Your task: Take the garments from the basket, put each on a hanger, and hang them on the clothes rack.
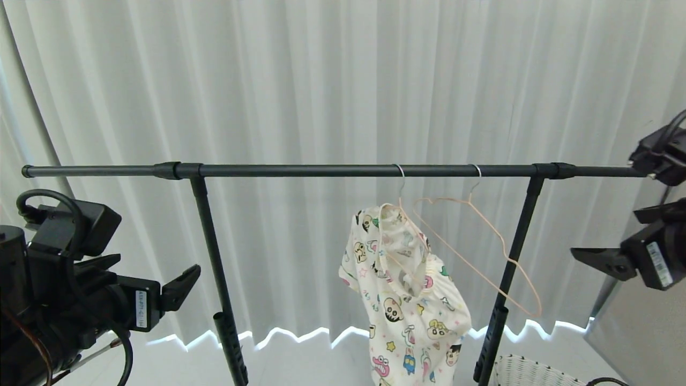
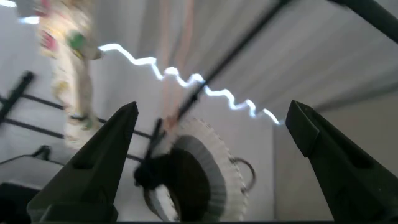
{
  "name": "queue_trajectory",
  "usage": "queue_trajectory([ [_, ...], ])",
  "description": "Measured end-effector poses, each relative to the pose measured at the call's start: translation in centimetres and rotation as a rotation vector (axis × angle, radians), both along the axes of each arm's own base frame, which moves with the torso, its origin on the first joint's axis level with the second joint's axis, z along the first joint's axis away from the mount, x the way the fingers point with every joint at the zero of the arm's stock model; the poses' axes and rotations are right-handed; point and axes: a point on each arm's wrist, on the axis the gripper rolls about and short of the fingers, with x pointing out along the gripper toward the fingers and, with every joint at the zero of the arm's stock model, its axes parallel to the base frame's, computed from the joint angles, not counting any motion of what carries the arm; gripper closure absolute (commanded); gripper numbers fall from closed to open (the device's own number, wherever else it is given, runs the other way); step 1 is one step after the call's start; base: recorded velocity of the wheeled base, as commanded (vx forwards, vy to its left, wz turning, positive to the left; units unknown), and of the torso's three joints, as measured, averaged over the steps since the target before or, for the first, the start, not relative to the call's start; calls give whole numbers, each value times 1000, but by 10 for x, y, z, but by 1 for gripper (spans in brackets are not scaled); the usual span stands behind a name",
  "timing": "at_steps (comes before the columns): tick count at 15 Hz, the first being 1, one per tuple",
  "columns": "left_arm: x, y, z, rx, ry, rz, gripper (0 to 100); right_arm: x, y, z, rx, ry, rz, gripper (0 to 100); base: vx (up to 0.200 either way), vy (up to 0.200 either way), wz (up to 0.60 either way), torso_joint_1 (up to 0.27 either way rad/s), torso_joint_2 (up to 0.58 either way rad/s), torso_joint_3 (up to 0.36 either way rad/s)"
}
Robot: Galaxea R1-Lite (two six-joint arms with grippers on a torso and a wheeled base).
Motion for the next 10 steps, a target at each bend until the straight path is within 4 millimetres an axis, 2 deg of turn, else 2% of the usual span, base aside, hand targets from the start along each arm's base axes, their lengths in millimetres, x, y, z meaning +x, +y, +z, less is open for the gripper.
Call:
queue_trajectory([
  [2,-5,3,-9,8,29,10,0,-11,-21,-2,-22,-22,-67,0,-200,0,0,2,0,5],
  [5,-9,11,-12,9,31,55,0,-24,-44,-6,-23,-39,-174,0,-200,0,0,1,2,2],
  [10,-15,26,-16,7,31,150,0,-35,-57,-10,-18,-55,-258,0,-200,0,0,5,3,3],
])
